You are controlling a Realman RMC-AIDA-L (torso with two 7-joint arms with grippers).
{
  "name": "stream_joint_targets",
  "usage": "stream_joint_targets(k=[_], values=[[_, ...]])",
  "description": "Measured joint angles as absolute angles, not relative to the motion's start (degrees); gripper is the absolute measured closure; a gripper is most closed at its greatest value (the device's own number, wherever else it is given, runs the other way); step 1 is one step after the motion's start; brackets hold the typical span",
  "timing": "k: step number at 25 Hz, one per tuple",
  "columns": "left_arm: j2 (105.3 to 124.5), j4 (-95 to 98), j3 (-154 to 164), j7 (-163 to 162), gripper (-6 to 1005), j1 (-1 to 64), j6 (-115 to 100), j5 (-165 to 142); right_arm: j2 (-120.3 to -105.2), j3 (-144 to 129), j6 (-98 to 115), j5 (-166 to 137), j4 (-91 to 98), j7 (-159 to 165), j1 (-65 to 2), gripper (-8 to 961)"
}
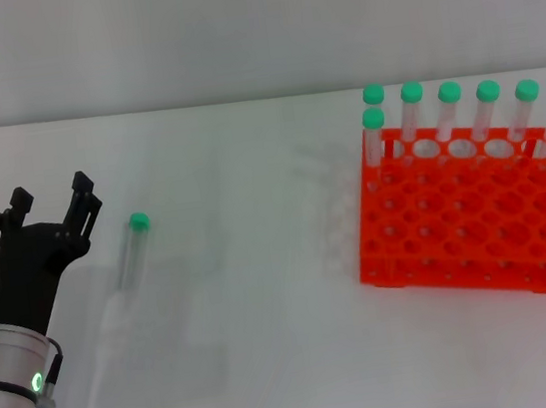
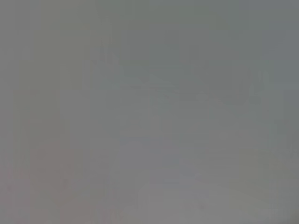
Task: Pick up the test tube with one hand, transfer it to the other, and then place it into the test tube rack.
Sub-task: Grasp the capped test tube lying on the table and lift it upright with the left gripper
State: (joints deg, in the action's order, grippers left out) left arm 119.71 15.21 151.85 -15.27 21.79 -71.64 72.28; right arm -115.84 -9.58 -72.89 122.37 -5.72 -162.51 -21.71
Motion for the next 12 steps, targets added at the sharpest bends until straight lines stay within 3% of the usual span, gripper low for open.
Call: stream_joint_targets(k=[12], values=[[119.13,13.6,149.4,-21.2,180,22.1,-74.0,75.0,-115.75,-9.8,-73.0,122.3,-5.4,-162.5,-21.7,91]])
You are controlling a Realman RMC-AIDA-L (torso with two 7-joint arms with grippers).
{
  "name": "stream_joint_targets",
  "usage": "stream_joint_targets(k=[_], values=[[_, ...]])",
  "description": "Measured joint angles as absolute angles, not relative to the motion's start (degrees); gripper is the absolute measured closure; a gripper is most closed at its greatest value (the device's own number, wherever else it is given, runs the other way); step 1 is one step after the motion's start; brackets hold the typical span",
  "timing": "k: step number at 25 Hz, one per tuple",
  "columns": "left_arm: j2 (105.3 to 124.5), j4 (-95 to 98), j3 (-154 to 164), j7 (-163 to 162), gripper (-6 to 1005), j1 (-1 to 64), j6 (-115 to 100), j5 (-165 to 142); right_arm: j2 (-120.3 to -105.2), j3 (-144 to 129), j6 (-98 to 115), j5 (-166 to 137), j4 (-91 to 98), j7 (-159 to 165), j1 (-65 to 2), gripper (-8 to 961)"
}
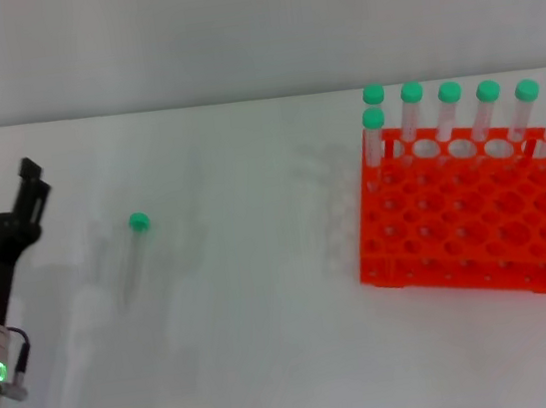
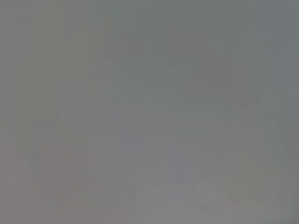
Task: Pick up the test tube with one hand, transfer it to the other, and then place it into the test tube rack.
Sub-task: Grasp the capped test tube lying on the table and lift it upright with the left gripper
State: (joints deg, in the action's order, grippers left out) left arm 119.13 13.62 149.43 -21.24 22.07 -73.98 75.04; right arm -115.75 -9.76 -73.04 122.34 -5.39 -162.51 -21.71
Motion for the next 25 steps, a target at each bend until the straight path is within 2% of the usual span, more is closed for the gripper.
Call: stream_joint_targets(k=[12,17,19,25], values=[[117.22,-0.3,149.3,-44.9,183,28.0,-77.0,65.7,-115.64,-10.1,-75.3,122.3,-5.2,-162.5,-21.8,92],[113.99,-10.0,152.9,-65.0,184,31.9,-78.9,57.8,-115.59,-10.1,-75.7,122.3,-5.2,-162.5,-21.6,92],[113.39,-15.4,157.6,-73.1,185,33.8,-79.1,56.6,-115.58,-10.1,-75.7,122.3,-5.2,-162.5,-21.6,92],[115.19,-32.5,162.7,-87.3,186,39.3,-82.4,51.4,-115.65,-10.1,-75.5,122.3,-5.2,-162.8,-21.8,92]])
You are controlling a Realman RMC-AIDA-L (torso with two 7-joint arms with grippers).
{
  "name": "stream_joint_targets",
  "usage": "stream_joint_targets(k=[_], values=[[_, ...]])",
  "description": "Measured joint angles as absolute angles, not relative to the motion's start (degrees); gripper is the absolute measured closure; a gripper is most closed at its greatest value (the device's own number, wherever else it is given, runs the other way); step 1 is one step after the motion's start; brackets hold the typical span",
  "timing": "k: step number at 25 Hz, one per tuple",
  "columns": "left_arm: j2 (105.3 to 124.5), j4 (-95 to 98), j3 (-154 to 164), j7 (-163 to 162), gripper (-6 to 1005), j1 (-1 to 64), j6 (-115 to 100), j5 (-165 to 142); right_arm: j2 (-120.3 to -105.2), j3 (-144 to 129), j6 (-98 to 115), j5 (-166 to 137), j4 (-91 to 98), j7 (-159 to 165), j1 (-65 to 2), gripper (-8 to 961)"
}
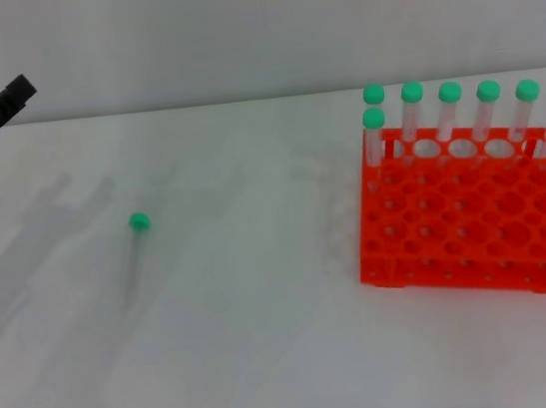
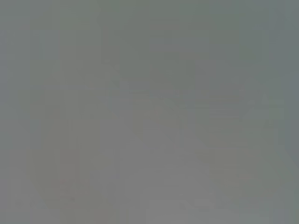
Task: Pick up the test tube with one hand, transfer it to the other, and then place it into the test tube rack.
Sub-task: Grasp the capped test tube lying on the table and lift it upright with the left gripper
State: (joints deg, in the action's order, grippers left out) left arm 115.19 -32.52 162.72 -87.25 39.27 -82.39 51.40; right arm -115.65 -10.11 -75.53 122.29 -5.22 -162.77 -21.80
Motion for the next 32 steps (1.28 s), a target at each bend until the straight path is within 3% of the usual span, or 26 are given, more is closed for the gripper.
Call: stream_joint_targets(k=[5,15,32], values=[[115.00,-36.7,162.8,-91.8,188,42.0,-83.5,46.9,-115.66,-10.1,-75.7,122.3,-5.2,-162.7,-21.6,92],[112.01,-49.5,163.0,-105.2,190,51.7,-92.1,24.4,-115.67,-10.1,-75.4,122.2,-5.2,-162.7,-21.6,93],[109.30,-52.7,163.2,-119.3,195,63.4,-95.6,-3.7,-115.57,-10.1,-74.8,122.3,-5.2,-163.0,-21.5,93]])
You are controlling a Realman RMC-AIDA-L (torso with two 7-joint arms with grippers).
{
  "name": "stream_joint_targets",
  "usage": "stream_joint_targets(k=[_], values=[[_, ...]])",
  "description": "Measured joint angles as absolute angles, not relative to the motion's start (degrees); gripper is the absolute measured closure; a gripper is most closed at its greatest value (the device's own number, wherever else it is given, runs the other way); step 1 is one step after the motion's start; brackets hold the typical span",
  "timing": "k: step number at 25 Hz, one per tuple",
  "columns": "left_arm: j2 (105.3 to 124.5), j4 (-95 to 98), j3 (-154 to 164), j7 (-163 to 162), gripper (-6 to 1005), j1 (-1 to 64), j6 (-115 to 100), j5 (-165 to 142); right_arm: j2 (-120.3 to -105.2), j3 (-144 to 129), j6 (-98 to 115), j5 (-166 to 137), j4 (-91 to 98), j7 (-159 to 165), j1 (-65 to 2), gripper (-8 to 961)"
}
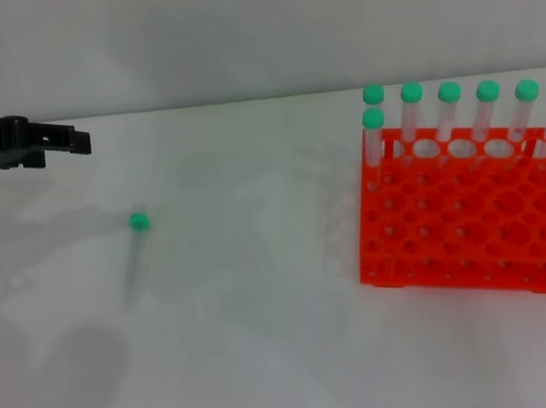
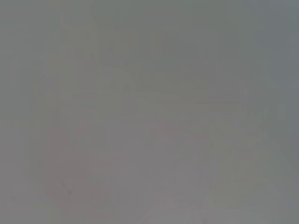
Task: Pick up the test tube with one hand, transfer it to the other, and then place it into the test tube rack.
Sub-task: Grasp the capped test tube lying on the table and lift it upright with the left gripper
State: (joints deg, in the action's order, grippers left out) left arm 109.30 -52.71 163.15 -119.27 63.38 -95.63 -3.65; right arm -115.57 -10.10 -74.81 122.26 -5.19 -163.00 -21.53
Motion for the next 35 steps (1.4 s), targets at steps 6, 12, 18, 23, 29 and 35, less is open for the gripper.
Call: stream_joint_targets(k=[6,12,18,23,29,35], values=[[108.47,-51.5,163.2,-125.3,197,67.6,-95.5,-16.5,-115.58,-10.1,-74.2,122.3,-5.2,-163.0,-21.5,93],[108.43,-46.1,163.2,-130.0,198,69.5,-92.8,-24.3,-115.58,-10.1,-73.3,122.3,-5.2,-163.0,-21.4,93],[108.37,-38.6,163.2,-133.8,200,69.8,-86.0,-29.7,-115.58,-10.1,-73.3,122.3,-5.2,-163.0,-20.9,93],[108.36,-33.4,163.1,-135.8,201,69.6,-81.9,-31.6,-115.66,-10.1,-73.3,122.3,-5.3,-163.0,-20.7,94],[108.89,-28.3,163.1,-138.2,203,69.3,-76.7,-35.0,-115.67,-10.2,-73.3,122.3,-5.5,-163.0,-20.6,94],[109.45,-26.3,163.0,-139.2,204,68.8,-73.6,-36.8,-115.70,-10.2,-73.3,122.3,-5.7,-163.0,-20.6,94]])
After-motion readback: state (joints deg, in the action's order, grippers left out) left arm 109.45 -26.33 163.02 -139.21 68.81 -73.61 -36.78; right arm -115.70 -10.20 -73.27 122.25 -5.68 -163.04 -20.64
